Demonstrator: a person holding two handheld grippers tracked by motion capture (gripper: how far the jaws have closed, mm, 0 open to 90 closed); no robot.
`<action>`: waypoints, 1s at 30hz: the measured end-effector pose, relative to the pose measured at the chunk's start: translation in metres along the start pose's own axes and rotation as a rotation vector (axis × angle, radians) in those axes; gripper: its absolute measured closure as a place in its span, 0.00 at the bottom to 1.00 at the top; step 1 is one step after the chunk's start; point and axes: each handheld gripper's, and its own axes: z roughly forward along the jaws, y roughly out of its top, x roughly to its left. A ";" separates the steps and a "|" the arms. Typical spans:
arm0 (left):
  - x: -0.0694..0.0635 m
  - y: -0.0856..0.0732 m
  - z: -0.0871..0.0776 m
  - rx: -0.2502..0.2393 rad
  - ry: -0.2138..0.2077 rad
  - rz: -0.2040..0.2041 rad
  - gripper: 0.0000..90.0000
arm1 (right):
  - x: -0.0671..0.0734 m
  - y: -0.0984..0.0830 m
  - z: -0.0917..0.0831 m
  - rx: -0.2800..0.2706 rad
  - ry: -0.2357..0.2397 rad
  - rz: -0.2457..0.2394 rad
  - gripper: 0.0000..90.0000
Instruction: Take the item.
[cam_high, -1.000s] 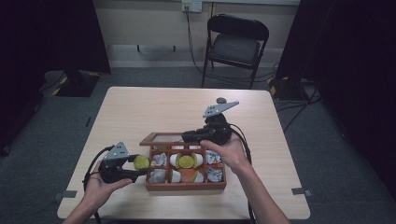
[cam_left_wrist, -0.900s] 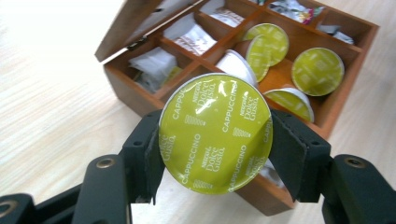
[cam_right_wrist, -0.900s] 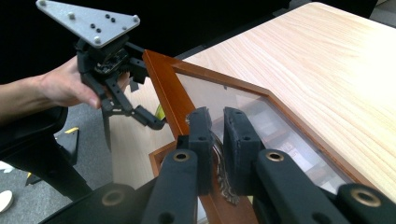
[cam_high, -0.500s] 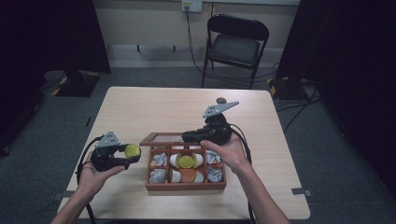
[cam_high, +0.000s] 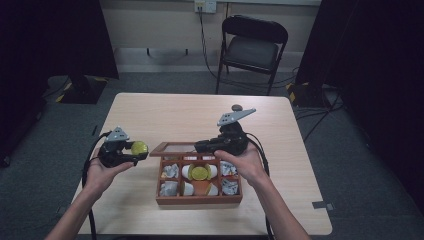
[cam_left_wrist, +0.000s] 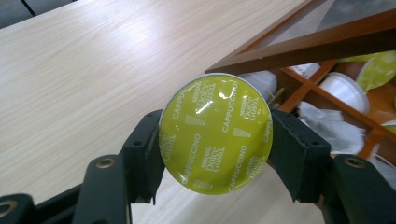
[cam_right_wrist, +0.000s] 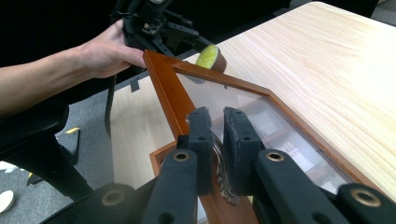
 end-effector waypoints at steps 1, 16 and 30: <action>0.001 0.000 0.003 0.004 -0.001 0.001 0.44 | 0.000 0.000 0.000 0.000 0.000 0.001 0.91; 0.017 -0.024 0.048 0.072 -0.015 -0.070 0.44 | 0.000 0.000 0.000 0.000 0.001 0.002 0.91; 0.016 -0.034 0.059 0.126 -0.040 -0.068 0.44 | 0.000 0.000 0.000 0.001 0.003 0.003 0.91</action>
